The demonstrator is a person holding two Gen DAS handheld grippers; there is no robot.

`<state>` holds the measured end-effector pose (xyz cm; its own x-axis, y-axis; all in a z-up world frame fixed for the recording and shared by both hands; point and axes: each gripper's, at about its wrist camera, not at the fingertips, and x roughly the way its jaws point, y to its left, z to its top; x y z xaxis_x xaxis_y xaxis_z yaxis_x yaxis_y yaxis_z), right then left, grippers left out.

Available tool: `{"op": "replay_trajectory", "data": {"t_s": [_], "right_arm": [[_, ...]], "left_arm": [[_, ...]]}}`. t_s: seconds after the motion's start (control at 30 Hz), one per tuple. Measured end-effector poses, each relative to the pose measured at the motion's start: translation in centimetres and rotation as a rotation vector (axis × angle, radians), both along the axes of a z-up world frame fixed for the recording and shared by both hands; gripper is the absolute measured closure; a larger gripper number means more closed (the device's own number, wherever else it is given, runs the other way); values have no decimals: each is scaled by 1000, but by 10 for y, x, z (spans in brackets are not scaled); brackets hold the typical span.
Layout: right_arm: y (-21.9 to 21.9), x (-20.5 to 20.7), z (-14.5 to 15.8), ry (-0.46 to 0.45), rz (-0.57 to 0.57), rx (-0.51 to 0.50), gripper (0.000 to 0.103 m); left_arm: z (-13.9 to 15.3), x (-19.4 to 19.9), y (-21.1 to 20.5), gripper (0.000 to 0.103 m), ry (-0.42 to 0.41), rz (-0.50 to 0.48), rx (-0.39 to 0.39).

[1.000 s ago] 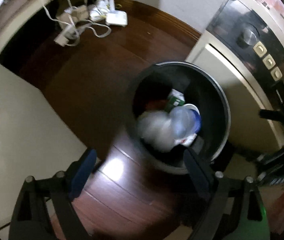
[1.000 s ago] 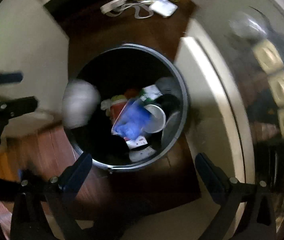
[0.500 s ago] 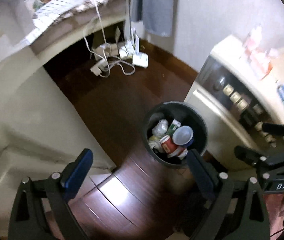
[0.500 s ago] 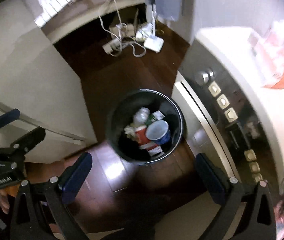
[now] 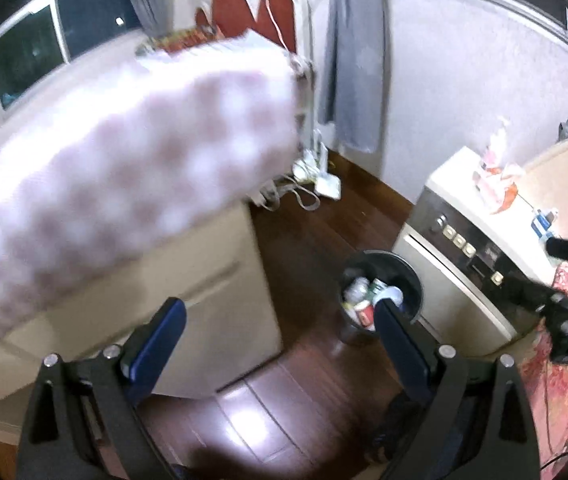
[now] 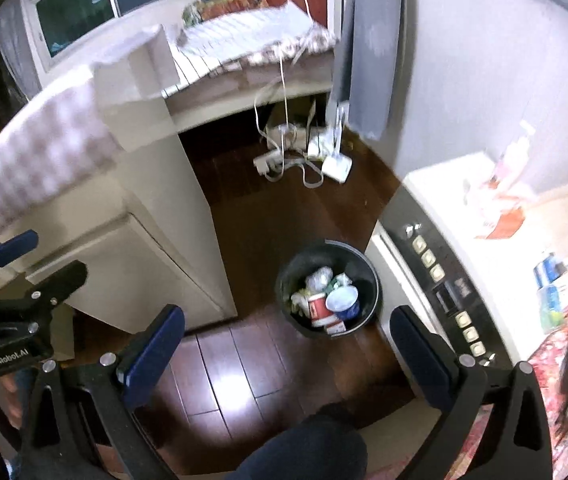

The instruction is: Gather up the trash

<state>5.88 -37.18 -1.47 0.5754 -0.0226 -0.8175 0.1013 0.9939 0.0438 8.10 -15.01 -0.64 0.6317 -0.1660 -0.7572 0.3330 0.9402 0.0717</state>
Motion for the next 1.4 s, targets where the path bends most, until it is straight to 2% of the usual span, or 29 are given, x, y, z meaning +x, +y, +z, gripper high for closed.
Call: {"op": "replay_trajectory", "data": {"t_s": [0.2,0.33,0.63,0.87,1.0,1.4], "right_arm": [[32,-27,54,-88,16,-29,0],[55,-43,77,-130,32,-42,0],[102,-73,119,-229,71,-79,0],[114,-89,129,-277,54,-83,0],[117,-91,128,-280,56,-85,0],[124,-89,126,-279,73,-80,0]], "left_arm": [[36,-26,28,7,-91,40,-15],[62,-45,48,7,-159,54,-35],[86,-77,79,7,-264,88,-38],[95,-91,95,5,-304,134,-61],[94,-97,102,5,-308,144,-86],[93,-100,107,4,-315,154,-91]]}}
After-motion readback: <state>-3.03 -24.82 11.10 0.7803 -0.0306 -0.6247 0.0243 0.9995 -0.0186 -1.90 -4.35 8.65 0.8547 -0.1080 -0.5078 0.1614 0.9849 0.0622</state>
